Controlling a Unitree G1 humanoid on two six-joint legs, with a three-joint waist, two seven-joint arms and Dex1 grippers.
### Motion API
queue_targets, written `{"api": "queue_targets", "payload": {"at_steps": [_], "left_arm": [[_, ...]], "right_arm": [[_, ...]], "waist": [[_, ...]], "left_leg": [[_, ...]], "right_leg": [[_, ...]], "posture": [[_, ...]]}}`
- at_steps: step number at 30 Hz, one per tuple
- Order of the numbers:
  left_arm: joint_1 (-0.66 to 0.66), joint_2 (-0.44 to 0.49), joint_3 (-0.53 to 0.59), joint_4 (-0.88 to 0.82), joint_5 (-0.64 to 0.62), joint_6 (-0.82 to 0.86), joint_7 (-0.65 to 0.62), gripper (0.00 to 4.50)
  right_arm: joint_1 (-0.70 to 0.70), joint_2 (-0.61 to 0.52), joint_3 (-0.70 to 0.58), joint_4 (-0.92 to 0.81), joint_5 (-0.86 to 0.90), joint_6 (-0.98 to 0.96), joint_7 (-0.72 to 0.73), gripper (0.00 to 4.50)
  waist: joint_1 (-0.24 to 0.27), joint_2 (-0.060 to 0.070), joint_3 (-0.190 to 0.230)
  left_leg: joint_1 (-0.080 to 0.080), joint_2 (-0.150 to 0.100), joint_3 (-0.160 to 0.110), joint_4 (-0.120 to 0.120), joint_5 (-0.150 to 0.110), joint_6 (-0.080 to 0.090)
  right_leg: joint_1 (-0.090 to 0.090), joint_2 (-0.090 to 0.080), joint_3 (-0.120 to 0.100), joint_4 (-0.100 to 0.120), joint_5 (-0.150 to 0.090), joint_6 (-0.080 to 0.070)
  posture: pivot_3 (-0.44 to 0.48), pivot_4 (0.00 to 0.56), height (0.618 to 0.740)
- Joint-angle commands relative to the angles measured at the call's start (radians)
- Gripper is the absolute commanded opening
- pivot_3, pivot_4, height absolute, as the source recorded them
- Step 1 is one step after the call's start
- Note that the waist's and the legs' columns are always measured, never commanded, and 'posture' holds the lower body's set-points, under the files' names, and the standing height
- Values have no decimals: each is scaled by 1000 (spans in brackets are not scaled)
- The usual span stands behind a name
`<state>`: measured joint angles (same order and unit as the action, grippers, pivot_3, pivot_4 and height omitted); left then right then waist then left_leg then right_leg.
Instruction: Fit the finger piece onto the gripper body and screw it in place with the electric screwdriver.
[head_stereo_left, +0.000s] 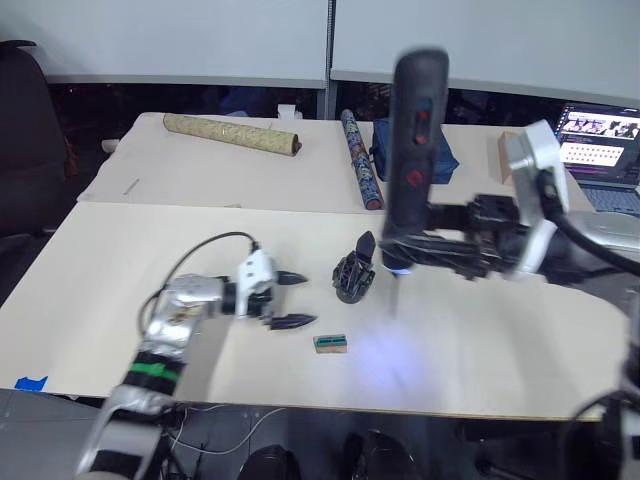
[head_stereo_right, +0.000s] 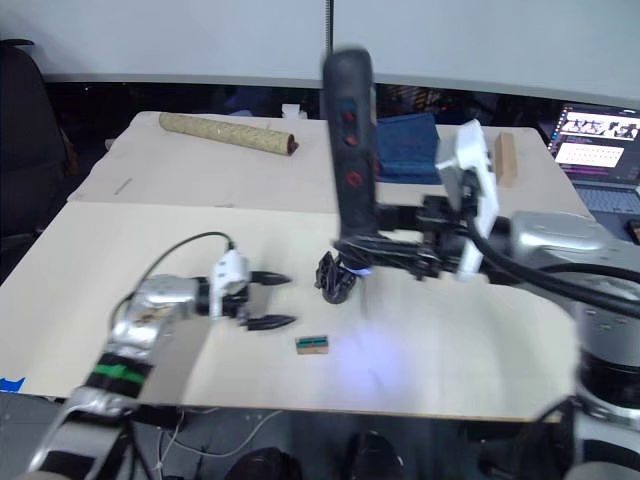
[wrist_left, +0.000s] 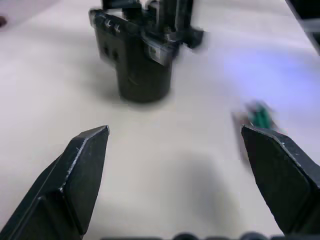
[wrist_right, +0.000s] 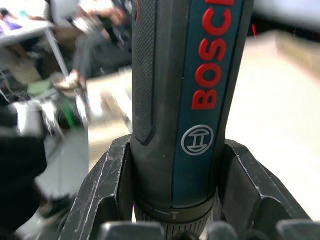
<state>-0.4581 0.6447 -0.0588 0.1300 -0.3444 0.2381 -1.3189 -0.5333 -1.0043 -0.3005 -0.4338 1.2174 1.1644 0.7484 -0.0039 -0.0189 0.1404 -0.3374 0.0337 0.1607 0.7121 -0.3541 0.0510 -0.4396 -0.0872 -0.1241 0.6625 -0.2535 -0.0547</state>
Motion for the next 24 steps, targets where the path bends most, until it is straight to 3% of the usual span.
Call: {"api": "queue_targets", "payload": {"at_steps": [1,7,11,15,17,21,24], "left_arm": [[-15,99,85,-150,-119,131,-43,4500],[-5,221,142,-251,-194,221,-69,4500],[-21,189,148,-244,-182,207,-4,4500],[-17,159,144,-244,-164,178,37,4500],[-15,155,146,-242,-176,189,43,4500],[-17,138,151,-197,-197,213,59,4500],[-9,148,150,-176,-194,216,46,4500]], "right_arm": [[60,-111,-66,189,-70,61,10,1941],[102,-160,81,455,-288,34,26,1941],[112,-117,242,582,-487,-115,85,1941],[101,-73,299,707,-612,-213,92,1941],[92,-56,288,749,-637,-239,90,2985],[137,-32,244,743,-673,-310,93,4244],[223,-25,151,635,-651,-367,113,4436]], "waist": [[3,0,0],[1,1,1],[-4,4,3],[2,4,3],[13,4,3],[16,4,3],[16,4,3]], "left_leg": [[0,0,0,0,0,1],[0,-2,2,-1,-2,4],[-1,-1,3,-2,-1,3],[0,-1,3,-1,-1,3],[-1,-2,3,0,-1,3],[-4,-4,5,0,-1,4],[-5,-3,4,0,-1,4]], "right_leg": [[1,-1,0,0,1,1],[1,-2,1,-5,2,6],[0,1,1,-5,2,6],[2,2,1,-5,2,7],[3,2,1,-6,3,8],[1,-2,-1,-6,2,10],[1,-1,-2,-6,2,10]], "posture": [[0,150,740],[0,150,740],[0,150,740],[0,150,740],[0,150,740],[0,150,740],[0,150,740]]}}
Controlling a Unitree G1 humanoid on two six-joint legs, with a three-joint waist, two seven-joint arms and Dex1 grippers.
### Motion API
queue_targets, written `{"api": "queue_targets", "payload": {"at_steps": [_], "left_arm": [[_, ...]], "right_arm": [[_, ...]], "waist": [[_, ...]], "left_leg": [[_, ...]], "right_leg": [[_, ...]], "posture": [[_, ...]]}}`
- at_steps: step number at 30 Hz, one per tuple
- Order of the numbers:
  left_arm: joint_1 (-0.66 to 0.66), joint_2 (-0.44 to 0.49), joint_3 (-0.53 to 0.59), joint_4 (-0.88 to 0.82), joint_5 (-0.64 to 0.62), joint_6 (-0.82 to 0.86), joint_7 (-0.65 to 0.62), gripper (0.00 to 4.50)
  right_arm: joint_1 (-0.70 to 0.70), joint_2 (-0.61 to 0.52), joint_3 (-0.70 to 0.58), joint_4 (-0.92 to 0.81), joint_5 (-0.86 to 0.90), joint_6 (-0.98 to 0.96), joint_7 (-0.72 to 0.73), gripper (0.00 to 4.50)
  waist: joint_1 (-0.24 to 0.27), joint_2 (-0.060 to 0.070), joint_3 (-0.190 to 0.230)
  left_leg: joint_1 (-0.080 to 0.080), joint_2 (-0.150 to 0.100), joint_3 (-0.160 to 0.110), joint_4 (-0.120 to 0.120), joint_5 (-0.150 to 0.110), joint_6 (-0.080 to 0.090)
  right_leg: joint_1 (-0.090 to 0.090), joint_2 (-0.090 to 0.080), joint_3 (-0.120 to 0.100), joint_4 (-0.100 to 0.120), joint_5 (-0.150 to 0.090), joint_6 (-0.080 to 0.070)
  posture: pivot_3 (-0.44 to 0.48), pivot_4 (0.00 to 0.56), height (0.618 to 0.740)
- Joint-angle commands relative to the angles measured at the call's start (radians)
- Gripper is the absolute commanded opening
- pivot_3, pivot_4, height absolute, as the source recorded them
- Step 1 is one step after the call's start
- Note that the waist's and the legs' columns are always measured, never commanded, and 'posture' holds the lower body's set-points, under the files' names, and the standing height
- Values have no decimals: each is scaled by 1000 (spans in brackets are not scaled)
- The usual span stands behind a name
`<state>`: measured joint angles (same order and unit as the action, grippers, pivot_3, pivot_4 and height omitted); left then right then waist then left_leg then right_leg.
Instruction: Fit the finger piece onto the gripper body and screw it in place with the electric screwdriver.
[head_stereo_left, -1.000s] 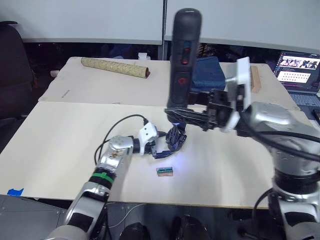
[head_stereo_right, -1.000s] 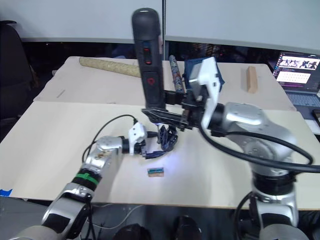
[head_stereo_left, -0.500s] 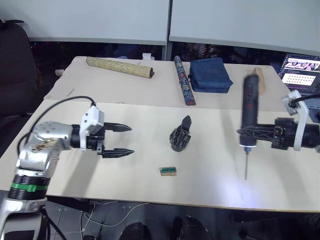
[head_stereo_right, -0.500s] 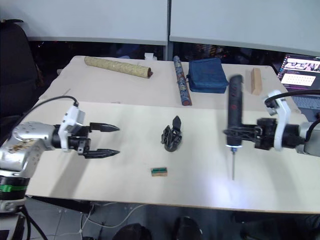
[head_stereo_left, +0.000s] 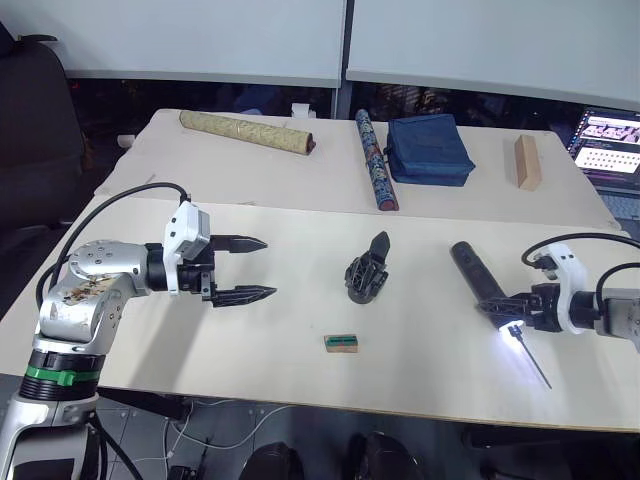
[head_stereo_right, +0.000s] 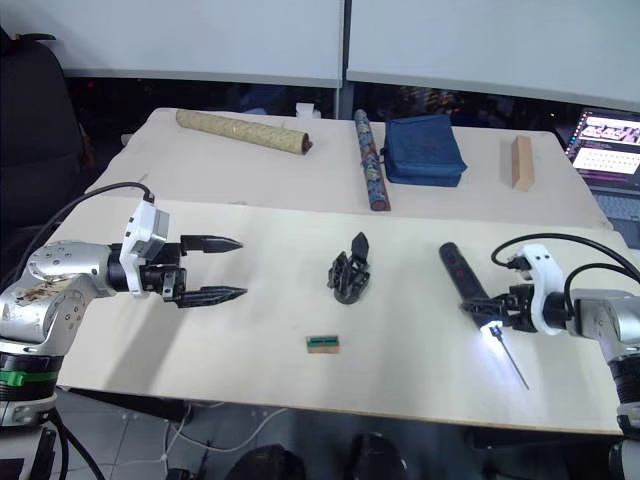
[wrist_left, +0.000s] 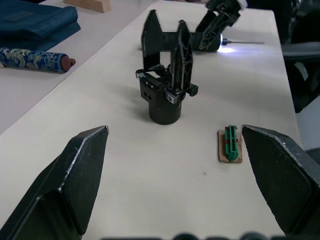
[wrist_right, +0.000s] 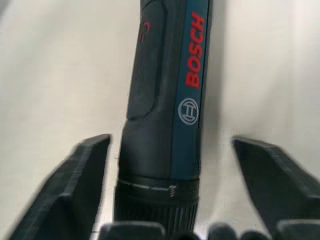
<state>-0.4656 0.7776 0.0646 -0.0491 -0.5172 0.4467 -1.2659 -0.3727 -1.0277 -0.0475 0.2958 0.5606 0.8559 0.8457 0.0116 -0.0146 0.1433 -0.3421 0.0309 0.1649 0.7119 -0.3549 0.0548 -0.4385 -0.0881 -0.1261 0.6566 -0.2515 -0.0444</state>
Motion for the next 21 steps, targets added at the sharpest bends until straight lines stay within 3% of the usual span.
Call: {"api": "queue_targets", "payload": {"at_steps": [1,4,8,15,21], "left_arm": [[0,25,33,3,-29,20,-14,4500],[19,90,56,-1,-58,68,-68,4500],[80,220,61,0,-51,55,-194,4500],[98,386,133,166,6,-69,-307,4500],[117,391,164,184,-21,-55,-329,4500]], "right_arm": [[82,-2,-152,-144,32,-64,24,4436],[124,-46,-310,-277,105,-66,101,4436],[280,-187,-470,-301,49,-193,353,4436],[470,-357,-753,27,-98,-367,691,4436],[471,-339,-797,181,-142,-426,689,4436]], "waist": [[0,0,0],[-10,4,2],[-14,8,5],[-9,8,5],[-19,8,5]], "left_leg": [[0,0,0,0,0,0],[-1,1,0,0,0,0],[2,1,0,-1,0,0],[4,1,3,-1,0,0],[5,2,3,-1,0,0]], "right_leg": [[0,1,0,0,0,0],[-2,2,1,1,0,0],[-1,2,3,2,0,0],[1,1,4,0,-2,3],[1,0,5,1,-3,5]], "posture": [[0,150,740],[0,150,740],[0,150,740],[0,150,740],[0,150,740]]}}
